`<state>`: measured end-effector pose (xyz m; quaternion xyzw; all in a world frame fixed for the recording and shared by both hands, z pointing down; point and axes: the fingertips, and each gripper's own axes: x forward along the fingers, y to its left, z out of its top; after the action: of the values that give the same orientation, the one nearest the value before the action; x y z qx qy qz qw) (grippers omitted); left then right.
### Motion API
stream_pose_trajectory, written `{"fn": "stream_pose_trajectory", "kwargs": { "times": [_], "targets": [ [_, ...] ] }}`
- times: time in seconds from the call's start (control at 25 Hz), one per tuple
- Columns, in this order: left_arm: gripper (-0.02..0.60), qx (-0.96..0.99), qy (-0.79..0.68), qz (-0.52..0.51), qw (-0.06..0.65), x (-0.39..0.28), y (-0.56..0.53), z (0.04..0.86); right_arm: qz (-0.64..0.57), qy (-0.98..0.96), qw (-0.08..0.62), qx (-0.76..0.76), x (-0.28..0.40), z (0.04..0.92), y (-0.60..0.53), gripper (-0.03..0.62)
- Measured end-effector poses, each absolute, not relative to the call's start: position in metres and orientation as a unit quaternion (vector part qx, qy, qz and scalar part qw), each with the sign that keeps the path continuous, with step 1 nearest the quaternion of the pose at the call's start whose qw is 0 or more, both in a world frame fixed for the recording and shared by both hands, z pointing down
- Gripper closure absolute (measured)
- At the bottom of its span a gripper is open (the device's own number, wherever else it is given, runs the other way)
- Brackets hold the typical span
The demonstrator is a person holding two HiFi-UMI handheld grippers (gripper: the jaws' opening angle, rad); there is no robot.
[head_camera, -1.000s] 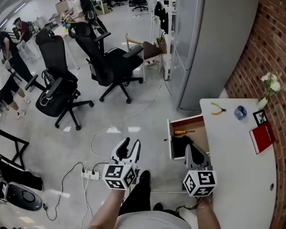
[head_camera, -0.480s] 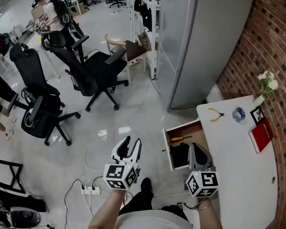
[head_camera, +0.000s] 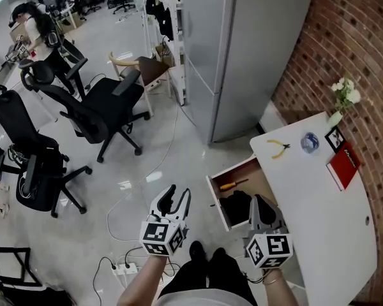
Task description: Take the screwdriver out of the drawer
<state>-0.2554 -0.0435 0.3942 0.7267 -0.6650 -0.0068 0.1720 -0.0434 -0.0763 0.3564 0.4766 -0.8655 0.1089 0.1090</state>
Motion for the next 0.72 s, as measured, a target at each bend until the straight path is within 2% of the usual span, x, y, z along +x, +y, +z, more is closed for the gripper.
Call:
{"fn": "stream_pose_trajectory", "kwargs": {
  "times": [0.72],
  "targets": [
    [0.405,0.797,-0.567,0.097,0.187,-0.158,-0.132,0.466,0.178,-0.82,0.116,0.532,0.02,0.427,-0.09,0.592]
  ]
}}
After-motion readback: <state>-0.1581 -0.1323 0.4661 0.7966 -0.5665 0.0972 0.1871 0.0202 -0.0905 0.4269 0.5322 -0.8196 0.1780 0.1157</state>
